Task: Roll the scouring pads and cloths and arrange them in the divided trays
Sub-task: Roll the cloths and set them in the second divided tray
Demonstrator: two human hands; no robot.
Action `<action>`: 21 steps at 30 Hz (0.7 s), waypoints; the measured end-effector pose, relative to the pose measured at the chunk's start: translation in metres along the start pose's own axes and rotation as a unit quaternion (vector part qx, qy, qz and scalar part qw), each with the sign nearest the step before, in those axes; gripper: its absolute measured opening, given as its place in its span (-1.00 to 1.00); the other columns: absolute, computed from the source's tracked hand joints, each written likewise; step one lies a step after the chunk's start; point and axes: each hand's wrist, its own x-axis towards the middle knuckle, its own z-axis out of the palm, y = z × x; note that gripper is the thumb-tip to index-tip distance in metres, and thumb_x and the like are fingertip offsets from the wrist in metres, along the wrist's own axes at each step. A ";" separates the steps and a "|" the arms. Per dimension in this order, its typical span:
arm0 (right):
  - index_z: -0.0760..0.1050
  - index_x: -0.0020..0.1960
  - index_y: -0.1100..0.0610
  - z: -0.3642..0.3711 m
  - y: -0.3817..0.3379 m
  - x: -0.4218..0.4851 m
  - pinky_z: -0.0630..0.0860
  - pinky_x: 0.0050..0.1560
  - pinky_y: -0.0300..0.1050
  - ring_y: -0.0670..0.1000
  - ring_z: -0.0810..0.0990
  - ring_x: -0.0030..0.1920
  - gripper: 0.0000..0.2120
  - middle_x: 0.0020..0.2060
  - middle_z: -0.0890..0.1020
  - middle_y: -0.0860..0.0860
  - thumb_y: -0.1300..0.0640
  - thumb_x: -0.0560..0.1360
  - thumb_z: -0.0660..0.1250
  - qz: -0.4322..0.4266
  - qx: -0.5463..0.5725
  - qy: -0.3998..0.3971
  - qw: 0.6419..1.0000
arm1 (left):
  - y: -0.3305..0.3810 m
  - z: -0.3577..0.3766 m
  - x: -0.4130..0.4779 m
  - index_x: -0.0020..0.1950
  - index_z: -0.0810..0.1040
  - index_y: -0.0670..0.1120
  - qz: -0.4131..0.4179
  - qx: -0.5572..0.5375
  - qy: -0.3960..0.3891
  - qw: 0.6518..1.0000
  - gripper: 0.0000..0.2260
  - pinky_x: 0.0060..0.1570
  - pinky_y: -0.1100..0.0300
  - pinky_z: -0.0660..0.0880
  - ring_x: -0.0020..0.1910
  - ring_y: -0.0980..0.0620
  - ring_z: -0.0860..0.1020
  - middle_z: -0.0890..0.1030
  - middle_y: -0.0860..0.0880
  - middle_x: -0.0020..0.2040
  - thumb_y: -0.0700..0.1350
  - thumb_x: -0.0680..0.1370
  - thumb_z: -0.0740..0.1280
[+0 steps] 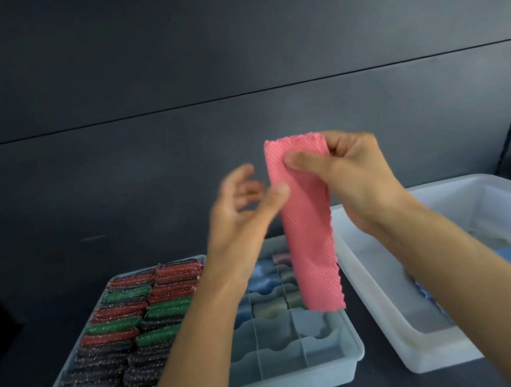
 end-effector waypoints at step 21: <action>0.68 -0.07 0.20 -0.031 0.046 -0.030 0.49 0.25 -0.10 -0.05 0.62 0.15 -0.83 -0.03 0.72 -0.01 0.35 0.36 0.49 -0.101 -0.157 -0.258 0.948 | -0.032 -0.014 0.010 0.37 0.42 -0.32 -0.343 -0.415 -0.118 0.835 -0.36 0.19 -0.23 0.47 0.25 -0.26 0.48 0.50 -0.32 0.27 0.14 0.48 0.25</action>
